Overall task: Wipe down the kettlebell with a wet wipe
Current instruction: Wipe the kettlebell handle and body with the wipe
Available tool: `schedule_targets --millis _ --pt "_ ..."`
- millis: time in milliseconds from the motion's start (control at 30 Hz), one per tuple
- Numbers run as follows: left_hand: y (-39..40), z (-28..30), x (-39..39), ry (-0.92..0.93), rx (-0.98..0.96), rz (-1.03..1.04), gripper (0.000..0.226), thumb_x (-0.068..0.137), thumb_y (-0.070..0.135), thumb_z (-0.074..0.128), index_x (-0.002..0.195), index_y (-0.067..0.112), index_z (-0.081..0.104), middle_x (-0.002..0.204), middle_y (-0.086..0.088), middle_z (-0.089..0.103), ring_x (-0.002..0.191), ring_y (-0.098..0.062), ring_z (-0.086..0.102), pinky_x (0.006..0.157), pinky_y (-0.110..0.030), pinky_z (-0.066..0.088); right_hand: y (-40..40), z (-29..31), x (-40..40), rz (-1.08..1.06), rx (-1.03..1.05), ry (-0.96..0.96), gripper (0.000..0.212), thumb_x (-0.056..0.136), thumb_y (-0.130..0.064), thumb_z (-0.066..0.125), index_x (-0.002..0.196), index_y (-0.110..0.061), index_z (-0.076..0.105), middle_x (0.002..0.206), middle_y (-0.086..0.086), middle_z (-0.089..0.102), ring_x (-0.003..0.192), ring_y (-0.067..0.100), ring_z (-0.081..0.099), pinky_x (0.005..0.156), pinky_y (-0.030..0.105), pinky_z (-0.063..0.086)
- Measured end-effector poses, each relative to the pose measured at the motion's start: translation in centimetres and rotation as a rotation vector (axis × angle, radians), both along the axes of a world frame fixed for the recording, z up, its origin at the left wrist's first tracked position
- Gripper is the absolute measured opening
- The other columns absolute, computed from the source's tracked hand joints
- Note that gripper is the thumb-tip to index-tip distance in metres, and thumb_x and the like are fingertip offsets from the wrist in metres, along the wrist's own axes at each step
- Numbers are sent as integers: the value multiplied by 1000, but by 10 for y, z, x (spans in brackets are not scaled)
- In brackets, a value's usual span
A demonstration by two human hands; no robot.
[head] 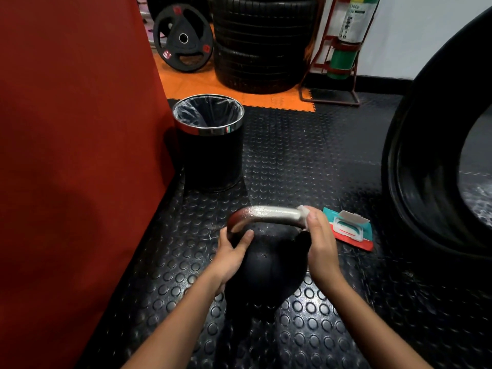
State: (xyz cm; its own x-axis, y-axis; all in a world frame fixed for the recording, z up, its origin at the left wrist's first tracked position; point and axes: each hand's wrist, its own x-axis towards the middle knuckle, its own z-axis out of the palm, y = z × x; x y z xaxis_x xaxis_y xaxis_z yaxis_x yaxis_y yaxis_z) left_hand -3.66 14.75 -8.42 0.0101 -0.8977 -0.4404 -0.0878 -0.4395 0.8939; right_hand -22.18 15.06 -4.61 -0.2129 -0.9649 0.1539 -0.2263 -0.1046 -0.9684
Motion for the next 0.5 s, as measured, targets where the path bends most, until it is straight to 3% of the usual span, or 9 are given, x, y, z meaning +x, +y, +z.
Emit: schedule_targets --millis 100,167,233,300,367,433,500 --pt "0 -1 1 -14 -3 2 62 88 59 55 138 38 25 140 5 41 117 -12 41 92 -27 34 -3 -15 -11 -43 150 -159 39 105 -50 36 115 -31 69 121 -12 68 121 8 58 115 37 37" --pt "-1 -3 2 -24 -6 4 79 83 67 55 145 34 20 147 5 37 124 -14 40 96 -28 33 -7 -20 -15 -62 275 -245 54 103 -57 36 120 -20 71 122 1 71 124 20 61 116 42 38" --pt "-2 -4 3 -44 4 4 92 78 73 55 150 34 14 154 2 32 136 -20 37 100 -29 31 -9 -14 -11 -80 293 -261 66 94 -69 37 121 -18 71 124 3 71 124 22 61 116 44 38" --pt "-2 -4 2 -22 14 5 80 84 66 55 148 35 17 151 1 35 131 -21 41 96 -27 33 -5 -3 -3 -75 177 -152 63 89 -74 33 117 -30 69 123 -7 68 123 15 58 115 42 38" --pt "0 -2 1 19 3 9 58 86 62 56 133 43 26 144 1 43 118 -17 47 90 -28 39 5 7 8 -29 49 -8 52 94 -65 26 118 -38 63 121 -15 62 124 8 52 110 32 35" --pt "0 -1 1 31 -6 12 59 82 67 58 128 45 28 143 1 45 119 -17 48 92 -31 42 15 7 13 -6 -6 85 55 98 -59 25 136 -33 54 134 -16 53 133 4 42 112 25 28" --pt "0 -2 2 0 1 3 71 81 69 56 137 40 24 145 4 41 125 -17 44 99 -33 39 21 -4 10 -17 -34 92 58 99 -60 27 146 -31 46 144 -18 46 140 0 35 115 22 23"
